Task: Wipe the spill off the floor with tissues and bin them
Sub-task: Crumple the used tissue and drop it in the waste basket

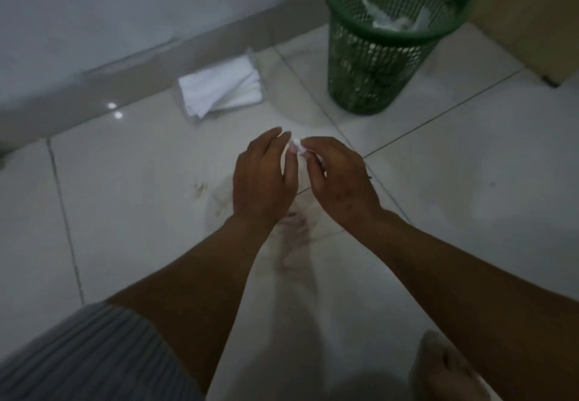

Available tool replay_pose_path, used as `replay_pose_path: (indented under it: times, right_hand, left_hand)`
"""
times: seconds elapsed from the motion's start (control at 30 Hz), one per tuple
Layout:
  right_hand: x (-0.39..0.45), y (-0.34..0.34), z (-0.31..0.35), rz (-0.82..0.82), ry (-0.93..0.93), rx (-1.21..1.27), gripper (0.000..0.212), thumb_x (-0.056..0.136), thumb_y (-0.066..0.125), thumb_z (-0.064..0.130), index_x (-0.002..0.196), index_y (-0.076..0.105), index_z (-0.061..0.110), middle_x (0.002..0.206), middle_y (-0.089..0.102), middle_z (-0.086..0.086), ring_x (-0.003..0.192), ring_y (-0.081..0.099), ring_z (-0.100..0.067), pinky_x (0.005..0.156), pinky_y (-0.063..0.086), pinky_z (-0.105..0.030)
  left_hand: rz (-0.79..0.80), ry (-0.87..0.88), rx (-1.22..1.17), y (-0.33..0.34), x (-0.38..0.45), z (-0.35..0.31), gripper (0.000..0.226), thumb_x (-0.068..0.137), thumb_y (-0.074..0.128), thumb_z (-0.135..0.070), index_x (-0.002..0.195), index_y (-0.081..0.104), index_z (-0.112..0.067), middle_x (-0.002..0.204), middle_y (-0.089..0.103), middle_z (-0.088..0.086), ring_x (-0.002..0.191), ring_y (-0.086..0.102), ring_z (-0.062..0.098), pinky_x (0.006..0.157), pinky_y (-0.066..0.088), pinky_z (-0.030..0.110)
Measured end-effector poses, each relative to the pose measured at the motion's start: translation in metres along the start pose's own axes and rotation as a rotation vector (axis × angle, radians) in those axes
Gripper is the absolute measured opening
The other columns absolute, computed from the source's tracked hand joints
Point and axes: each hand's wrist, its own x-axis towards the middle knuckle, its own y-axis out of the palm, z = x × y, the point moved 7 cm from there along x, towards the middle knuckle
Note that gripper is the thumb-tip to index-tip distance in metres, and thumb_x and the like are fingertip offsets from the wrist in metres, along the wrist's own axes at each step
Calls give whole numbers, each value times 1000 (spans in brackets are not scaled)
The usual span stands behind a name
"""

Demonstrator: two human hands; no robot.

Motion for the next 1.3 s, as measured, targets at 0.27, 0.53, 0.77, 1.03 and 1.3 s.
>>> replay_pose_path:
  times: [0.27,0.53,0.77,1.03,1.3]
  right_hand:
    - [87,-93,-21,-181,-66,-5,20,97,55,8,113,68,6,110,71,-9,99,65,-20,89,48,-23]
    - [177,-134,-71,-244,49,52,21,99,51,11,113,66,6,112,68,-9,101,61,-19,90,50,-27]
    - [206,-109,-82,-227,73,-59,28,97,55,19,120,66,7,133,62,-11,129,52,-24,114,35,-45]
    - [213,-75,-45,-214,-122,-174,27,95,56,13,117,67,2,125,65,-15,124,57,-28,105,45,-47]
    - [216,35,8,-45,-299,-112,27,91,62,9,116,69,5,123,67,-15,119,61,-30,105,46,-47]
  left_hand:
    - [-100,94,-6,-11,108,-91,35,101,44,-26,125,64,-11,133,61,6,124,55,20,105,43,37]
    - [-88,59,14,8,200,-132,36,101,43,-27,130,60,-12,135,58,6,124,52,20,105,42,33]
    - [-17,47,-11,34,232,-114,36,101,44,-25,129,60,-9,133,59,9,123,53,22,107,40,34]
    - [-41,77,32,6,227,-40,37,101,43,-30,126,62,-10,130,62,9,121,55,24,104,44,37]
    - [11,25,145,-29,215,60,42,99,42,-36,127,62,-12,134,61,8,124,55,25,106,43,40]
